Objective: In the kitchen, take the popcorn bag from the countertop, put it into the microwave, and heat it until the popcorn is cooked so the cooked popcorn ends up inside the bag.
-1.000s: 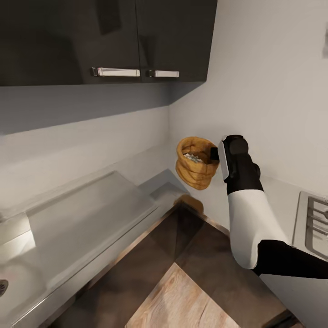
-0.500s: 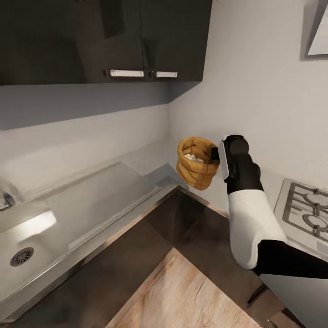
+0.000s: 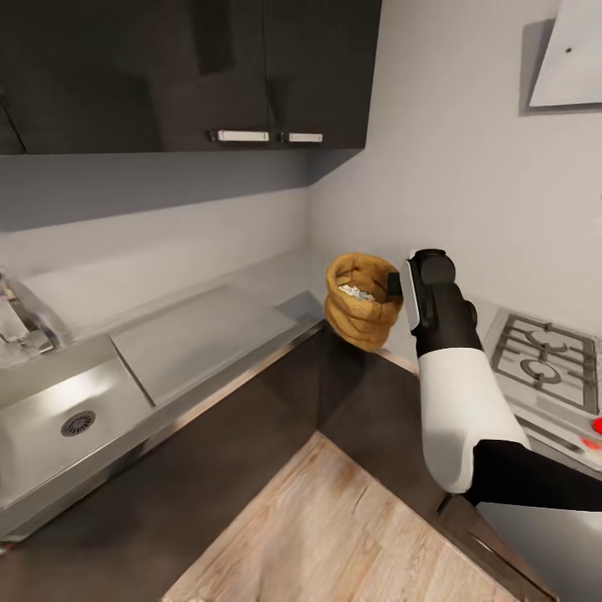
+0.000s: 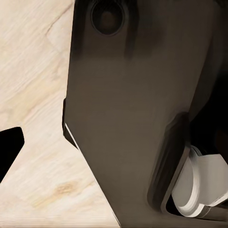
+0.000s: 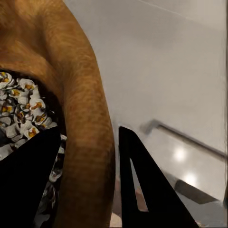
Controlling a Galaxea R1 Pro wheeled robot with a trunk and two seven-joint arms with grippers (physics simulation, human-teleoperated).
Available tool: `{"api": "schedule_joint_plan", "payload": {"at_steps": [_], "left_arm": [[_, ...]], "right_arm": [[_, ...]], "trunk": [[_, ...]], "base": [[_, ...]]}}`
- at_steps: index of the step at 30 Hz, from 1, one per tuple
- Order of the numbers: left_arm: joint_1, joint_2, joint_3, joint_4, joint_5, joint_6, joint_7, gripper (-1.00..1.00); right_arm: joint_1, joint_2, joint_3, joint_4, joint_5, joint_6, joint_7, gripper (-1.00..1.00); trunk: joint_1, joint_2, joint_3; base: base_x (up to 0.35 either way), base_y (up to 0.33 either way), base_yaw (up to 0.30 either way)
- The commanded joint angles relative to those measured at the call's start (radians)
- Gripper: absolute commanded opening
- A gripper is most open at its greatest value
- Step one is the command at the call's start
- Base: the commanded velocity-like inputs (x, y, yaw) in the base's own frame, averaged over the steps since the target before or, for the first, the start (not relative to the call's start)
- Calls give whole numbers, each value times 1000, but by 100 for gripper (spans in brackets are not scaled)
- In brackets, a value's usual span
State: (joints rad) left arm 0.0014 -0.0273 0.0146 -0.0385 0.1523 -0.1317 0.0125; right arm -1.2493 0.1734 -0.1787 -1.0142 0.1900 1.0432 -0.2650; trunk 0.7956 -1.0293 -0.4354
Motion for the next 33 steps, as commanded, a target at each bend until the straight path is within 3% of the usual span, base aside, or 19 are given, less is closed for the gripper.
{"api": "schedule_joint_plan", "payload": {"at_steps": [1,8,17,23,33], "left_arm": [[0,0,1,-1,6,-2,1,100],[0,0,0,0,6,-2,1,100],[0,0,1,0,6,-2,1,100],[0,0,1,0,7,-2,0,100],[0,1,2,0,9,-2,0,100]], "right_arm": [[-1,1,-2,1,6,4,3,-100],[-1,1,-7,76,2,4,5,-100],[-1,1,-7,96,0,4,4,-100],[-1,1,-7,210,0,4,3,-100],[-1,1,-8,218,0,4,8,-100]], "trunk": [[-1,-1,-1],[-1,-1,-1],[-1,-1,-1],[-1,-1,-1],[-1,-1,-1]], "base": [[-349,0,0],[-348,0,0],[-348,0,0],[-348,0,0],[-348,0,0]]}}
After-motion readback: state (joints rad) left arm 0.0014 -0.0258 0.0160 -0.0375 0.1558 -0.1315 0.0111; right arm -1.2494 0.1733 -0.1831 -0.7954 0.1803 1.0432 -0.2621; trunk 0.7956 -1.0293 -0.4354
